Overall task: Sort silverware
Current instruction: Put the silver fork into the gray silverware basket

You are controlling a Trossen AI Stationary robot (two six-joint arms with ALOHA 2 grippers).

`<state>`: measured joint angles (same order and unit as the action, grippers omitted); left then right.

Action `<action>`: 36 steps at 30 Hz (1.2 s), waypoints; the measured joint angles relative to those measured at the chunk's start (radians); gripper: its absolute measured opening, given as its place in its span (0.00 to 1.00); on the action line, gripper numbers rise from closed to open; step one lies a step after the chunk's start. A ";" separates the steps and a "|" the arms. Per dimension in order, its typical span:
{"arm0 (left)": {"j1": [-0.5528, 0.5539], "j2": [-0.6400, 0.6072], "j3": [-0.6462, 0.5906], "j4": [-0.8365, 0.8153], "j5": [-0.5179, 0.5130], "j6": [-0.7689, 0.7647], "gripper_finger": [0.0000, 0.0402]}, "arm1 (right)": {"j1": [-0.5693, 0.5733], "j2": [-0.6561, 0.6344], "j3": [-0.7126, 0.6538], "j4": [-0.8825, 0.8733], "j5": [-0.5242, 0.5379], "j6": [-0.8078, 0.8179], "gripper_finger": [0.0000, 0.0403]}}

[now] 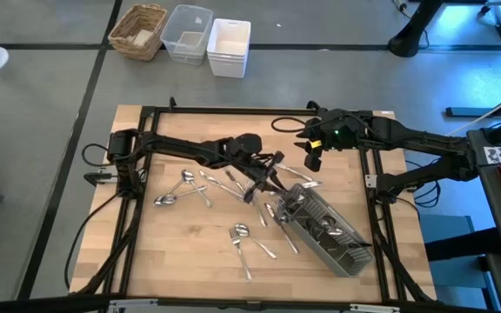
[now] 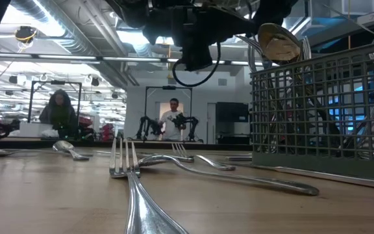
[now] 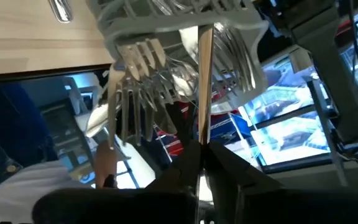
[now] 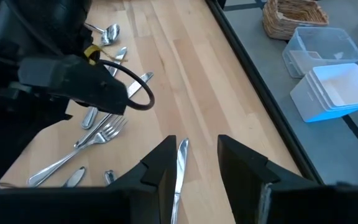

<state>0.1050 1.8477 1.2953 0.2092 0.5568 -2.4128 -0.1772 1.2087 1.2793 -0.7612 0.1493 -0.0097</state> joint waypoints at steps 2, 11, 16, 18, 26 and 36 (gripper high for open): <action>-0.003 0.000 0.000 -0.001 0.000 0.007 0.03 | 0.000 0.000 0.000 0.000 0.000 0.000 0.30; -0.006 0.000 0.000 -0.018 0.000 0.031 0.12 | 0.000 0.000 0.000 0.001 0.000 0.000 0.30; -0.006 0.000 0.000 -0.016 0.000 0.018 0.25 | 0.000 0.000 0.000 0.001 0.000 0.000 0.30; -0.006 0.000 0.000 -0.017 0.000 0.013 0.28 | 0.000 0.000 0.000 0.000 0.000 0.000 0.30; 0.022 0.000 0.000 0.145 0.051 0.181 0.31 | 0.000 0.000 0.000 -0.004 0.000 0.000 0.30; 0.093 -0.002 0.000 0.289 0.223 0.733 0.31 | 0.000 0.000 0.000 -0.028 -0.001 0.000 0.30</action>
<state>0.1978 1.8454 1.2949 0.4979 0.7797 -1.6793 -0.1772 1.2087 1.2793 -0.7890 0.1484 -0.0097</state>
